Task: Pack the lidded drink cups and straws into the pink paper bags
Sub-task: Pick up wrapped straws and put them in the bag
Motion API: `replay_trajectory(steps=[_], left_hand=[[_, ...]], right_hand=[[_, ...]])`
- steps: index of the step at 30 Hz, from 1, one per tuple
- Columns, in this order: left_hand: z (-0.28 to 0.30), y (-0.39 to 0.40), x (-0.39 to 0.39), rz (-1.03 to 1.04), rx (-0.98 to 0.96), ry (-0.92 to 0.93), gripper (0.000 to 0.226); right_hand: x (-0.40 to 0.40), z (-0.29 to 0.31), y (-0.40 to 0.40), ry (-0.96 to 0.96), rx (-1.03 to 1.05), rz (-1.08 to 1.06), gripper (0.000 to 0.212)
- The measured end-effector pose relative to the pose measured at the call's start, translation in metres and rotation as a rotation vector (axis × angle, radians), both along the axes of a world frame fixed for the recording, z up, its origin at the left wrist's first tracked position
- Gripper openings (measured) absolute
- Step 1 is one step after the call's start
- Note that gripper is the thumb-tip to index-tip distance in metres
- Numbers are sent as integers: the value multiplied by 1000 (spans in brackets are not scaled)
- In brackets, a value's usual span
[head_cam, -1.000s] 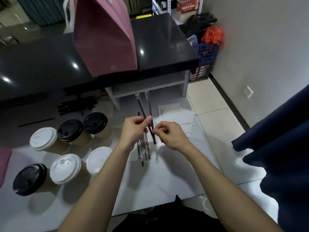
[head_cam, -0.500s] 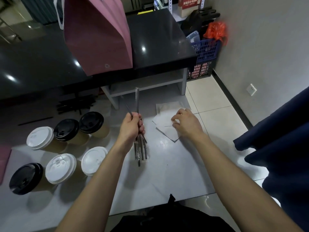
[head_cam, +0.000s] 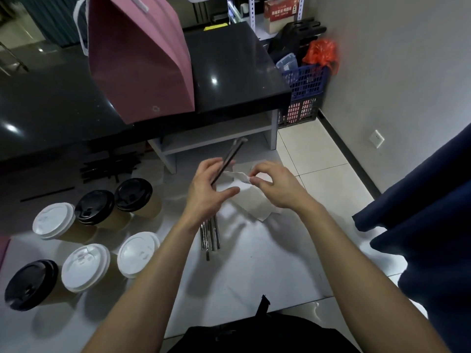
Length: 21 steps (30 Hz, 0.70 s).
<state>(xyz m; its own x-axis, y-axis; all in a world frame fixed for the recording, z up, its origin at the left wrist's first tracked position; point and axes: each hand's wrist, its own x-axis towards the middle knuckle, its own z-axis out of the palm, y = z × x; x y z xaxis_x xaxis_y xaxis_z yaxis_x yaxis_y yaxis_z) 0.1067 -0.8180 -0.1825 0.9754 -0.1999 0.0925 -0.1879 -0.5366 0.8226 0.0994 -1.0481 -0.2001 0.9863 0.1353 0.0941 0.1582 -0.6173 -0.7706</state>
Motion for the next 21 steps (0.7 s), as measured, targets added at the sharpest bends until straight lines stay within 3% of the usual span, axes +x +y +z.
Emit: replay_trajectory(steps=[2,4,6,10,12,16,21], left_hand=[[-1,-3,5,38,-20,-45,30],[-3,1,9,124,-26,-50,27],[-4,11,11,197,-11,-26,22],[-3,27,11,282,0,-41,15],[-1,30,11,318,3,-43,16],[-2,33,11,337,-10,-6,16],[-1,37,7,328,5,7,11]], right_hand=[[-2,1,1,22,114,-59,16],[-6,-4,1,-36,156,-190,23],[-9,-18,-2,-111,43,-271,18],[-20,-50,10,20,-395,-106,40],[-23,-60,22,23,-492,-50,38],[-25,-66,31,-18,-509,-34,24],[-26,-65,30,-27,-482,-38,24]])
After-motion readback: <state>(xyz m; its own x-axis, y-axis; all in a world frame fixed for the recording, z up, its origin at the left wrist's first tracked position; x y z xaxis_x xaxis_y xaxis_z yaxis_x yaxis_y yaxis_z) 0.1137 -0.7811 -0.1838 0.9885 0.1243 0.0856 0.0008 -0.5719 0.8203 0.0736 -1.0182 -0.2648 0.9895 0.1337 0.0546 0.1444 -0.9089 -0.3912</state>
